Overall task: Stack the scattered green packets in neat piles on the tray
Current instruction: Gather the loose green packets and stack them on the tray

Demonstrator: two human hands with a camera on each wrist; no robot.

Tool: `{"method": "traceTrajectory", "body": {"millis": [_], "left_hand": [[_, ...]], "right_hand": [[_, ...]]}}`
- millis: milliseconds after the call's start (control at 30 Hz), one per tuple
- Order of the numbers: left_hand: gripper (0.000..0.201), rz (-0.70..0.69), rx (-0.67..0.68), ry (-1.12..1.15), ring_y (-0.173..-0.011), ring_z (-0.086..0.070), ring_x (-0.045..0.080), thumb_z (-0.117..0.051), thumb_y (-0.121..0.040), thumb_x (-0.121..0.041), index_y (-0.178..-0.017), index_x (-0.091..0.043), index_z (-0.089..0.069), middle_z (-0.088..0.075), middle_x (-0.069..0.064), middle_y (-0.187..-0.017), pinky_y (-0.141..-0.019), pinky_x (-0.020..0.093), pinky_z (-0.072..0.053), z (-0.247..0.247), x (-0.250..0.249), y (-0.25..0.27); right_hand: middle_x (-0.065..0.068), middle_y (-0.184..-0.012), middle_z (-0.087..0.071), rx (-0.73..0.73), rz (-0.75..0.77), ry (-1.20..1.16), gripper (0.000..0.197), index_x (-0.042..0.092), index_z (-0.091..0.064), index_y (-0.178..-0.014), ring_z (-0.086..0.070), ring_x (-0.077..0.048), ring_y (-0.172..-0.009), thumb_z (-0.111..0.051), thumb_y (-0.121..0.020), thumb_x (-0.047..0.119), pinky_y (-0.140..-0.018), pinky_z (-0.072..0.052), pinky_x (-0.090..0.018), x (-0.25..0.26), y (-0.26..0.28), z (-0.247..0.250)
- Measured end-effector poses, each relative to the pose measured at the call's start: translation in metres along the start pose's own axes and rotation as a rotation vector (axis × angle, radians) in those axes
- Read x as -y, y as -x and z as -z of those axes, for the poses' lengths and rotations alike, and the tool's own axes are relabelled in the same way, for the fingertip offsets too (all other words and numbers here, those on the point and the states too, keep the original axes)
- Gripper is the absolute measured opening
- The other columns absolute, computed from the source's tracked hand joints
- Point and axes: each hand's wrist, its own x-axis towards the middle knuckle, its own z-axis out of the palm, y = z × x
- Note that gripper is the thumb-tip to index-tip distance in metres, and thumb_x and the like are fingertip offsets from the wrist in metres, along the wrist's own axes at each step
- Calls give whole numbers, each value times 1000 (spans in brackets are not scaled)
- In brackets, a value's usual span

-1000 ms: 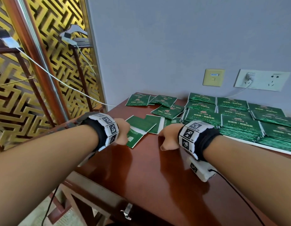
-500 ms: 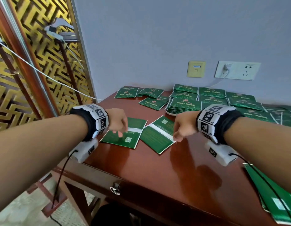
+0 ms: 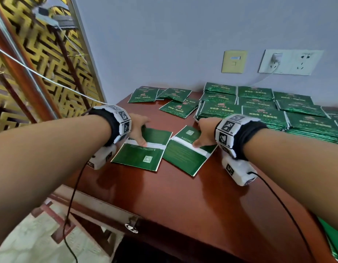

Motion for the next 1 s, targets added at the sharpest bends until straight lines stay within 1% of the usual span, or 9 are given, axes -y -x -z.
{"method": "traceTrajectory", "body": {"millis": [133, 233, 333, 400, 500, 600, 767, 867, 1000], "left_hand": [[90, 29, 18, -83, -132, -38, 29, -72, -76, -52, -148, -21, -29, -41, 6, -145, -105, 41, -33, 3, -6, -2], [82, 70, 2, -121, -116, -40, 28, -72, -69, -64, -133, -21, -42, -43, 10, -129, -87, 39, -36, 0, -6, -1], [83, 94, -45, -115, -109, -39, 27, -74, -58, -70, -116, -20, -43, -41, 8, -118, -85, 41, -38, 0, -8, 4], [84, 76, -60, -23, -108, -48, 27, -81, -60, -58, -119, -14, -39, -48, 9, -118, -84, 39, -42, 0, -13, 9], [71, 20, -156, 130, -93, -55, 23, -86, -66, -32, -114, -11, -38, -56, 6, -108, -77, 34, -45, 0, -22, 17], [48, -45, -275, 123, -93, -53, 21, -82, -71, -23, -102, -16, -45, -53, -1, -97, -75, 29, -40, 5, -24, 23], [36, -166, -230, 149, -80, -55, 16, -82, -70, -34, -86, -18, -54, -57, -8, -83, -62, 26, -39, 6, -23, 49], [45, -184, -154, 146, -83, -56, 11, -80, -65, -52, -89, -23, -54, -57, -8, -95, -74, 29, -47, 1, -25, 67], [82, -185, -35, 20, -111, -48, 16, -79, -61, -60, -128, -28, -44, -42, -7, -120, -95, 39, -45, -13, -35, 70]], "right_hand": [[-4, -94, -61, 37, -41, 39, 56, 5, -61, -113, -57, -21, -83, -67, -81, 51, -75, -48, -30, 3, -3, 6], [-5, -99, -63, 21, -41, 112, 54, 7, -58, -111, -55, -21, -82, -72, -78, 47, -66, -45, -28, 5, 0, 13], [-4, -90, -62, -3, -41, 111, 35, 7, -62, -106, -56, -20, -76, -71, -81, 29, -51, -40, -23, 2, 4, 20], [-4, -79, -56, -45, -39, 83, 20, 8, -61, -99, -52, -20, -69, -66, -84, 20, -45, -32, -22, -2, 10, 23], [-8, -91, -61, -97, -7, 57, 20, 7, -62, -103, -53, -22, -75, -62, -85, 15, -54, -37, -22, -9, 18, 23], [-4, -89, -60, -12, -1, 83, 25, 12, -63, -98, -58, -23, -80, -71, -77, 21, -62, -46, -24, -10, 25, 19], [-4, -113, -65, 159, 6, 162, 84, 9, -57, -125, -62, -24, -101, -79, -61, 59, -86, -51, -34, -12, 38, 7], [-8, -122, -58, 79, 16, 138, 97, 5, -45, -133, -57, -27, -109, -78, -61, 62, -86, -49, -36, -10, 42, 4], [-8, -119, -63, 85, 62, 124, 101, 6, -52, -129, -61, -26, -106, -80, -52, 65, -91, -51, -40, 2, 35, -1]]}}
